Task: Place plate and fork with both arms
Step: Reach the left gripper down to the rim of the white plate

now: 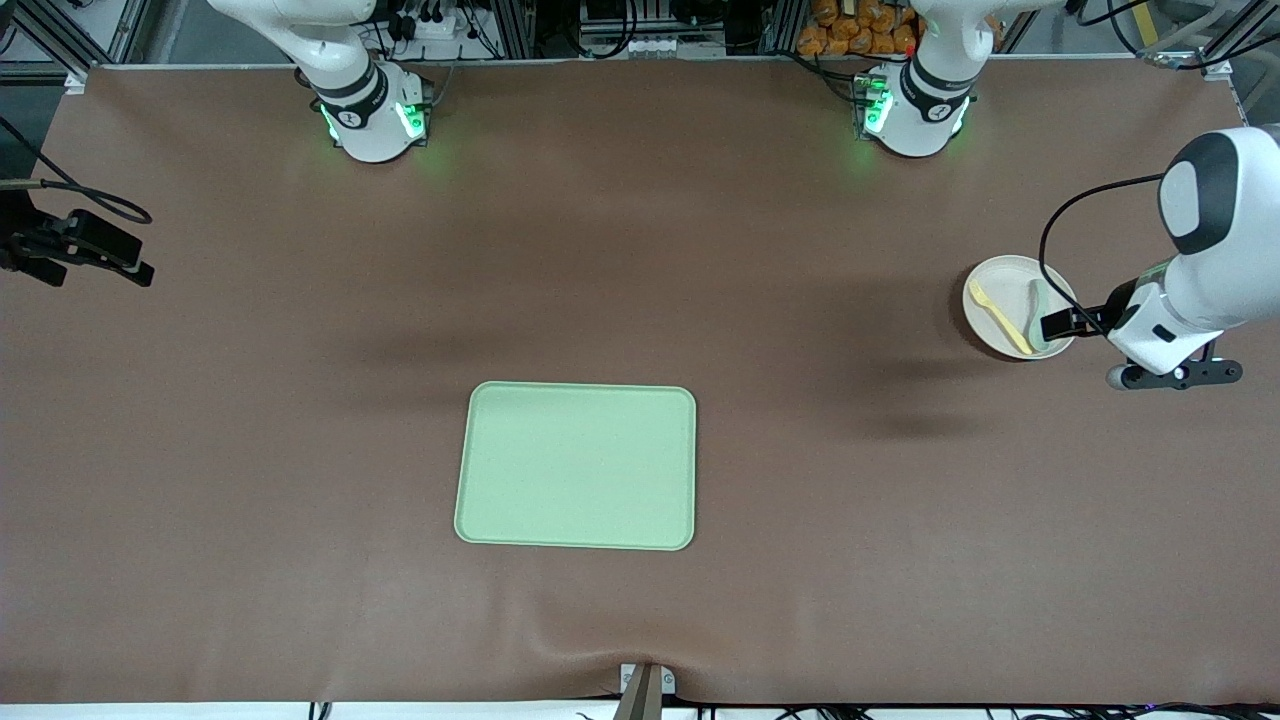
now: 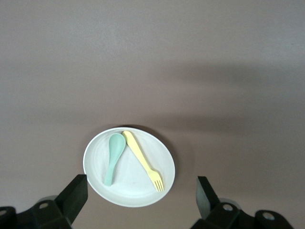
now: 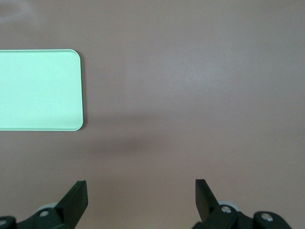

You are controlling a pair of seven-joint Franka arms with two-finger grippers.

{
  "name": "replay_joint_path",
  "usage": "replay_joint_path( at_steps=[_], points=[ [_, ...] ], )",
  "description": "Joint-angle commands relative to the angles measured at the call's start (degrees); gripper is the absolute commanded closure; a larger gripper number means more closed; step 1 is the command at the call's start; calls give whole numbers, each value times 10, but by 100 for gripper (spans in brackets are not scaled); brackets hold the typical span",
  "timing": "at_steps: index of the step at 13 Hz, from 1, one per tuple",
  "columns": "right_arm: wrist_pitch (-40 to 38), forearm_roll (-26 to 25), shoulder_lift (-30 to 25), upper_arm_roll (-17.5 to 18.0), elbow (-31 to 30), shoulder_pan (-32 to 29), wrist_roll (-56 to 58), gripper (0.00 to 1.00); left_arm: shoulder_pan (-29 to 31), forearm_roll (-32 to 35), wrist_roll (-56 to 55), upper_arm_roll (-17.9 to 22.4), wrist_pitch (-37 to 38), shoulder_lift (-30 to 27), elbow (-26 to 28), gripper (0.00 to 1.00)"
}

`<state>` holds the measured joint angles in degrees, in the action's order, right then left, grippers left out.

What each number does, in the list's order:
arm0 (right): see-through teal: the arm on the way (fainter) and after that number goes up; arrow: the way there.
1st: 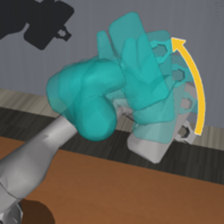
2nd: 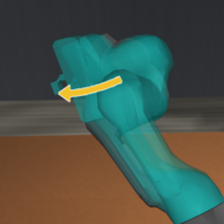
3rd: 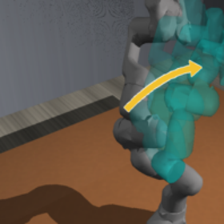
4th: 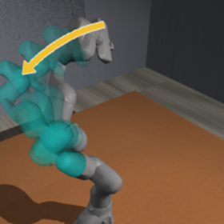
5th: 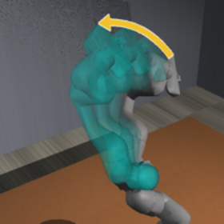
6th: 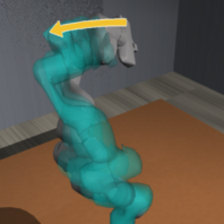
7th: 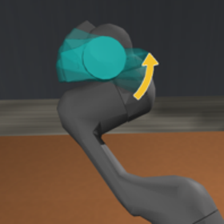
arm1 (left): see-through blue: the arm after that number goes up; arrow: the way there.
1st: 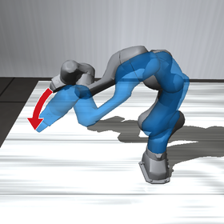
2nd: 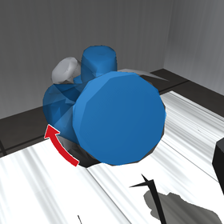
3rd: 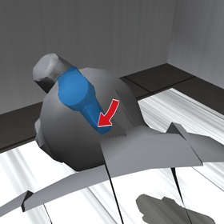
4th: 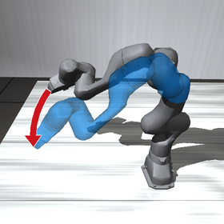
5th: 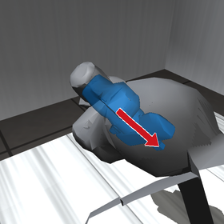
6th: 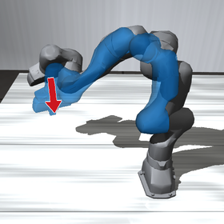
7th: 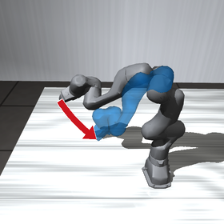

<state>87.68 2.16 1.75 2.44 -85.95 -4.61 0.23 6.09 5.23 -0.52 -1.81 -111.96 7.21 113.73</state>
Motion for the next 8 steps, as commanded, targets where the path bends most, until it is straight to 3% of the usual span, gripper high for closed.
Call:
replay_joint_path(
  at_steps=[1,8],
  points=[
    [-8,10,4,7,10,-13,7,0,20,14,28,-3,-44,-2,37,0],
    [-8,10,4,7,10,-13,7,0,94,44,123,-4,-116,29,95,0]
  ],
)
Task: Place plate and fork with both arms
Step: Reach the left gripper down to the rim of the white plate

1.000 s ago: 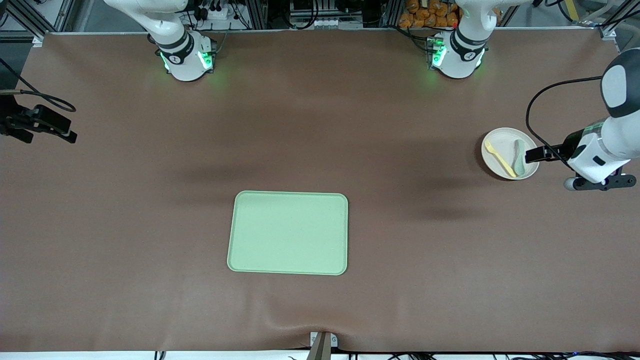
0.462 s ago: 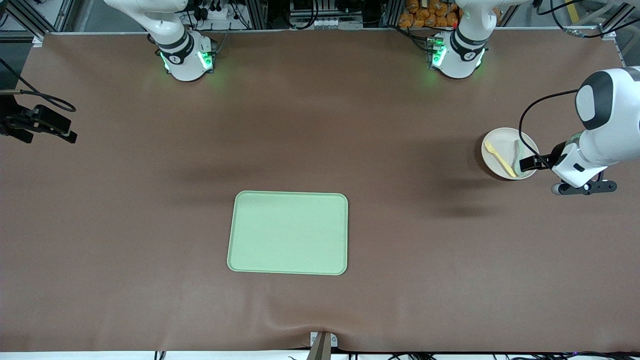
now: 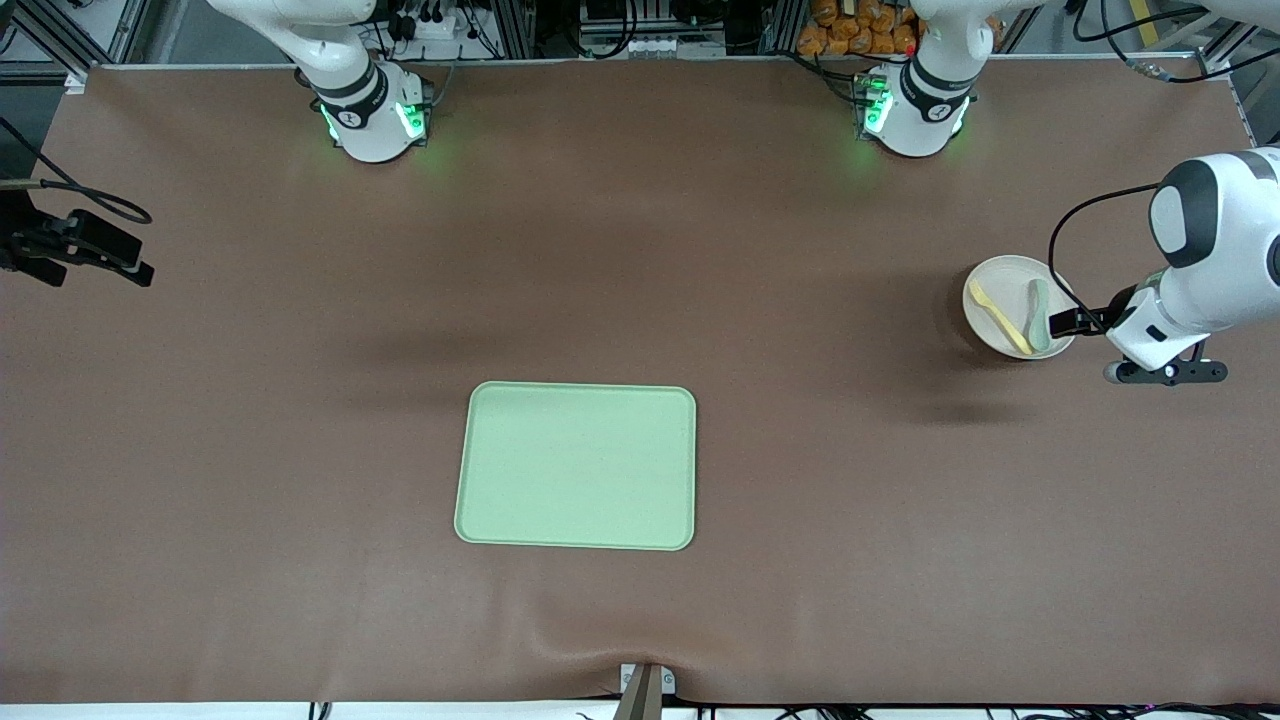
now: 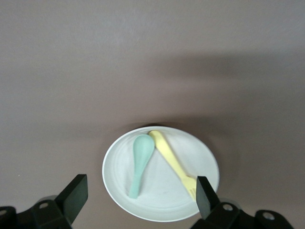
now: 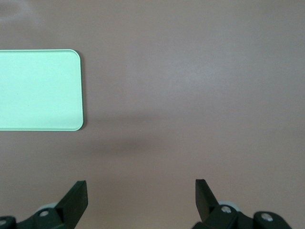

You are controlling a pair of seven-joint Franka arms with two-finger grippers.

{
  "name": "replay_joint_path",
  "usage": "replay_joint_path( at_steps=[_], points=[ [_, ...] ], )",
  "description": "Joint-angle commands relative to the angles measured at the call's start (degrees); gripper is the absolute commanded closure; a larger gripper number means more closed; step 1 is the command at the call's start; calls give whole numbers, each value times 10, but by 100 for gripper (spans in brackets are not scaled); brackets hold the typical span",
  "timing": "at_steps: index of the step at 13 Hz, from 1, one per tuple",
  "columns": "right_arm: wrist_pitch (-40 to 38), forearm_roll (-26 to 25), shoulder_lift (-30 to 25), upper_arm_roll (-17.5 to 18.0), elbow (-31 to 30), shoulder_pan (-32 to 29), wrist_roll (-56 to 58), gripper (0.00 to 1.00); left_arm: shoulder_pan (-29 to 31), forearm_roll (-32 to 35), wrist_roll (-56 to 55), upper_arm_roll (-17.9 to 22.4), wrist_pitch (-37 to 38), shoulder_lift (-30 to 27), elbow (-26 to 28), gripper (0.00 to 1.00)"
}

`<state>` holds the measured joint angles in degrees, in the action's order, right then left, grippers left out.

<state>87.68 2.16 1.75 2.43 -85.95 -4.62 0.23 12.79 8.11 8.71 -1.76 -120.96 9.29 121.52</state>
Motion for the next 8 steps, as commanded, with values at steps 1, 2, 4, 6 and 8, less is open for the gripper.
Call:
replay_joint_path(
  at_steps=[1,2,4,6,8],
  points=[
    [-8,10,4,7,10,-13,7,0,42,16,47,-4,-35,21,17,0],
    [-8,10,4,7,10,-13,7,0,56,16,65,-4,-46,36,18,0],
    [-8,10,4,8,10,-14,7,0,98,16,110,-4,-72,67,18,0],
    [-8,10,4,7,10,-13,7,0,124,16,147,-4,-91,92,18,0],
    [-8,10,4,8,10,-13,7,0,134,16,162,-4,-96,113,18,0]
  ],
)
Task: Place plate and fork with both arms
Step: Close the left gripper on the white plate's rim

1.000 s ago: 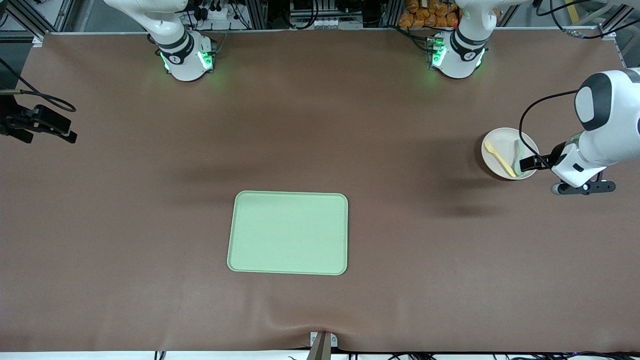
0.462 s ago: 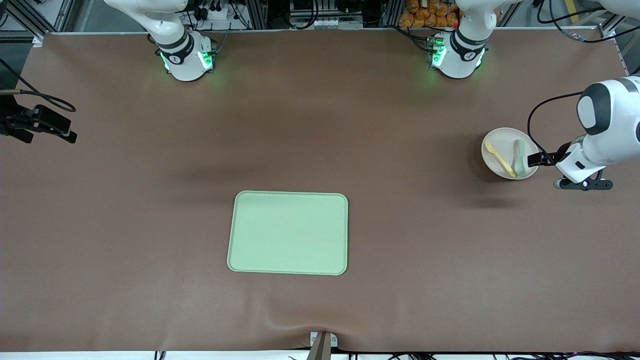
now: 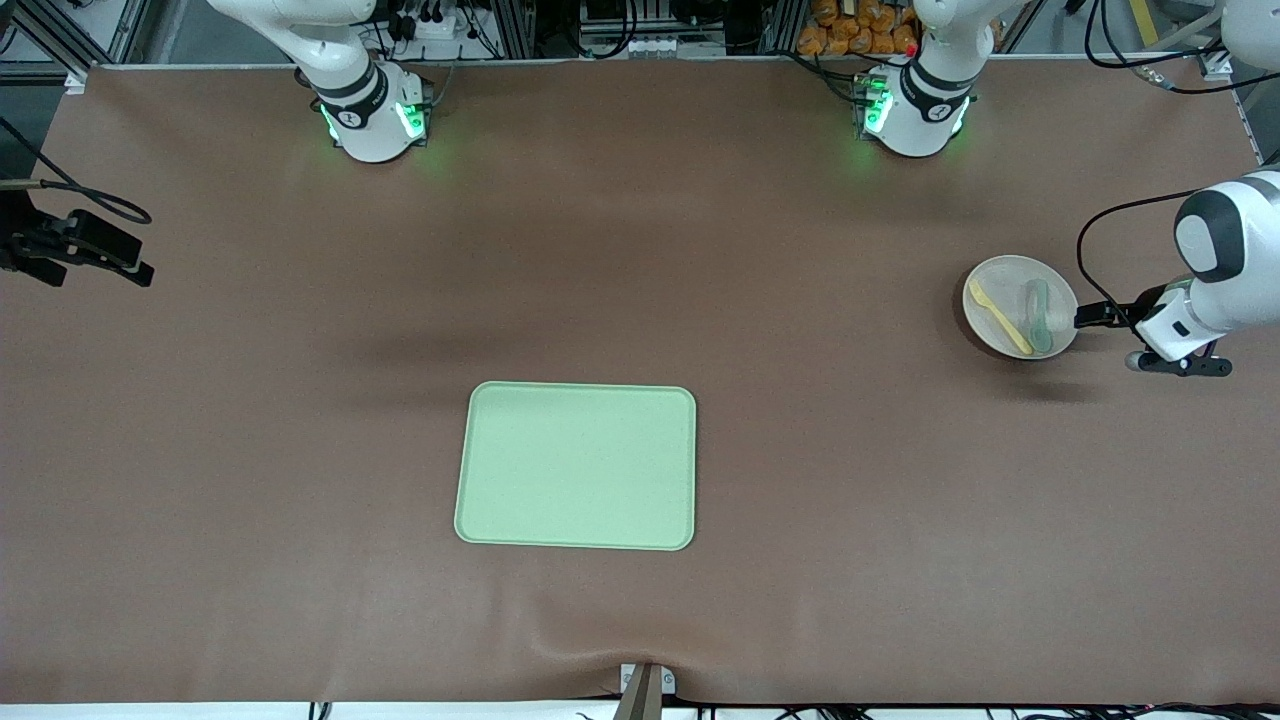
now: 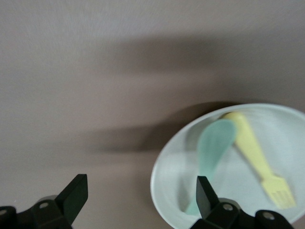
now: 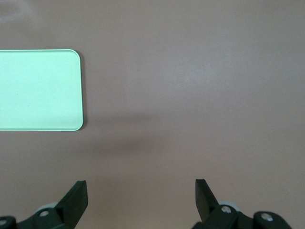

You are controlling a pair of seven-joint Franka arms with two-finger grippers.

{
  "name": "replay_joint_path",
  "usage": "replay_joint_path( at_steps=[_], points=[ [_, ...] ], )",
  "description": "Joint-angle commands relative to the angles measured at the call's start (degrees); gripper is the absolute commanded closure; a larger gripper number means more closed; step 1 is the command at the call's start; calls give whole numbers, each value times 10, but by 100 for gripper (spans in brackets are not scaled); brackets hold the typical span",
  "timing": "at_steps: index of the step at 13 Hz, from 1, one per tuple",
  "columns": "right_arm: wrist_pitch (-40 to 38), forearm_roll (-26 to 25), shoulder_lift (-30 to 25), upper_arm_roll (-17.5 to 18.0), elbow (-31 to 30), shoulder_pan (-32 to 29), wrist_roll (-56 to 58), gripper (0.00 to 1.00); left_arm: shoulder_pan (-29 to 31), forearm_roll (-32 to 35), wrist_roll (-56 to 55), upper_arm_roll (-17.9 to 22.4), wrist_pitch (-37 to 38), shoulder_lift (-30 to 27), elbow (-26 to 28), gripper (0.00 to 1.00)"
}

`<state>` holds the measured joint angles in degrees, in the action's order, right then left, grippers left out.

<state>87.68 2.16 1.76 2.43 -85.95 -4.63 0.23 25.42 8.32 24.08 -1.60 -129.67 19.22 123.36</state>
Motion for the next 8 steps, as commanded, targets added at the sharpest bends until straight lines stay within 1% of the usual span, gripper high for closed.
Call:
replay_joint_path(
  at_steps=[1,6,7,8],
  points=[
    [-8,10,3,7,10,-13,7,0,9,14,10,-6,-12,19,-1,0],
    [-8,10,3,8,10,-13,7,0,16,29,18,-6,-11,35,16,0],
    [-8,10,3,7,10,-13,7,0,16,29,18,-6,-10,40,17,5],
    [-8,11,3,7,10,-13,7,0,16,30,18,-6,-9,44,16,24]
  ],
)
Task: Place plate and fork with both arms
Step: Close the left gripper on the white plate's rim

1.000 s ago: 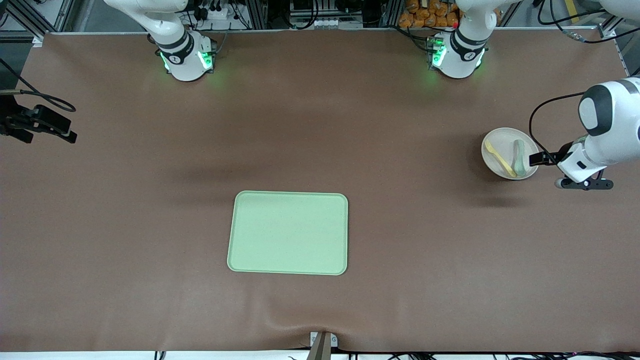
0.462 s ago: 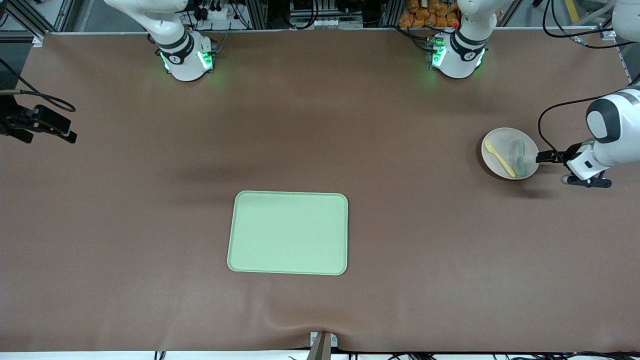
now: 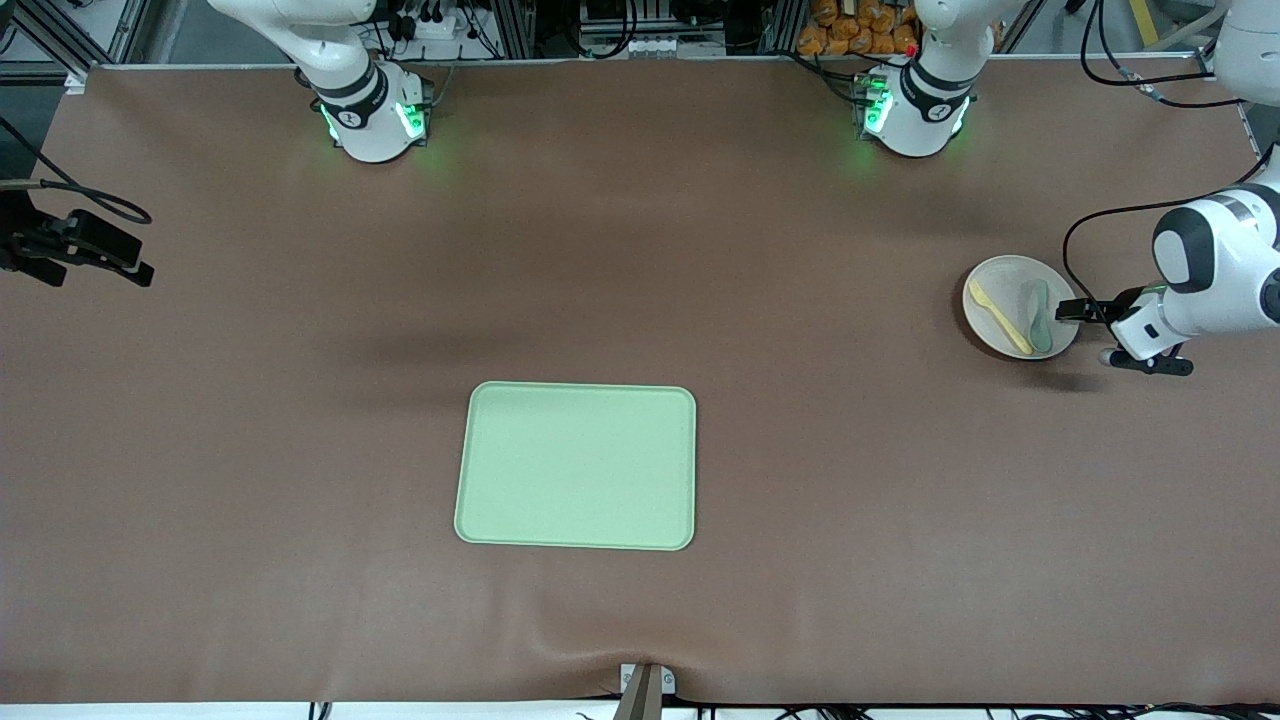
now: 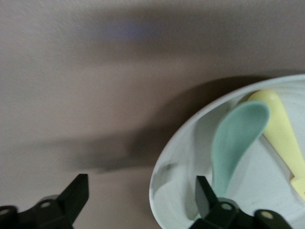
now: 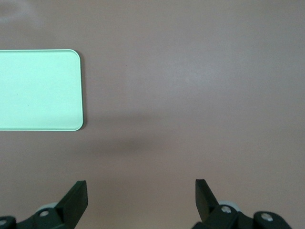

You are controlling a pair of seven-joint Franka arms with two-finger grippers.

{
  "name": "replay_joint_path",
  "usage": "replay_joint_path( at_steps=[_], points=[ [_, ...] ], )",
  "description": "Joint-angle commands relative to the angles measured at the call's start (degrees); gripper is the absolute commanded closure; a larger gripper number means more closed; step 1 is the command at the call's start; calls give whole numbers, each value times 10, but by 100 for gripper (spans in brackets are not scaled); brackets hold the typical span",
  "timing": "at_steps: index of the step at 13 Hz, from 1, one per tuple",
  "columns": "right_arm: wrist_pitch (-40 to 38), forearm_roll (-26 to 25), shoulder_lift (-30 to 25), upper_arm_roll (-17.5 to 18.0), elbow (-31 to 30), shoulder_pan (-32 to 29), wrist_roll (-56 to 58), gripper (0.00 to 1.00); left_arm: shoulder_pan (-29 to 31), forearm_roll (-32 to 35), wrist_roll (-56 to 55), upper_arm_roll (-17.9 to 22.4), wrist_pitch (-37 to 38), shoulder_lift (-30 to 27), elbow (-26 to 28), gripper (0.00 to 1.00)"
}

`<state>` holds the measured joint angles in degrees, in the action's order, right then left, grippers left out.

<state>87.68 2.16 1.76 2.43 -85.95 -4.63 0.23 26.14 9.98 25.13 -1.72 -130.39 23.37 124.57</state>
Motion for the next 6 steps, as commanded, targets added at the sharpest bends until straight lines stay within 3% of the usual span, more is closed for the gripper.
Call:
replay_joint_path(
  at_steps=[1,3,4,6],
  points=[
    [-8,10,3,8,10,-13,7,0,8,13,8,-5,-2,6,4,42],
    [-8,10,3,7,10,-13,7,0,8,14,7,-5,-2,6,4,74],
    [-8,10,3,7,10,-13,7,0,8,14,7,-5,-2,6,3,97],
    [-8,10,3,7,10,-13,7,0,8,14,7,-6,-2,4,1,100]
  ],
)
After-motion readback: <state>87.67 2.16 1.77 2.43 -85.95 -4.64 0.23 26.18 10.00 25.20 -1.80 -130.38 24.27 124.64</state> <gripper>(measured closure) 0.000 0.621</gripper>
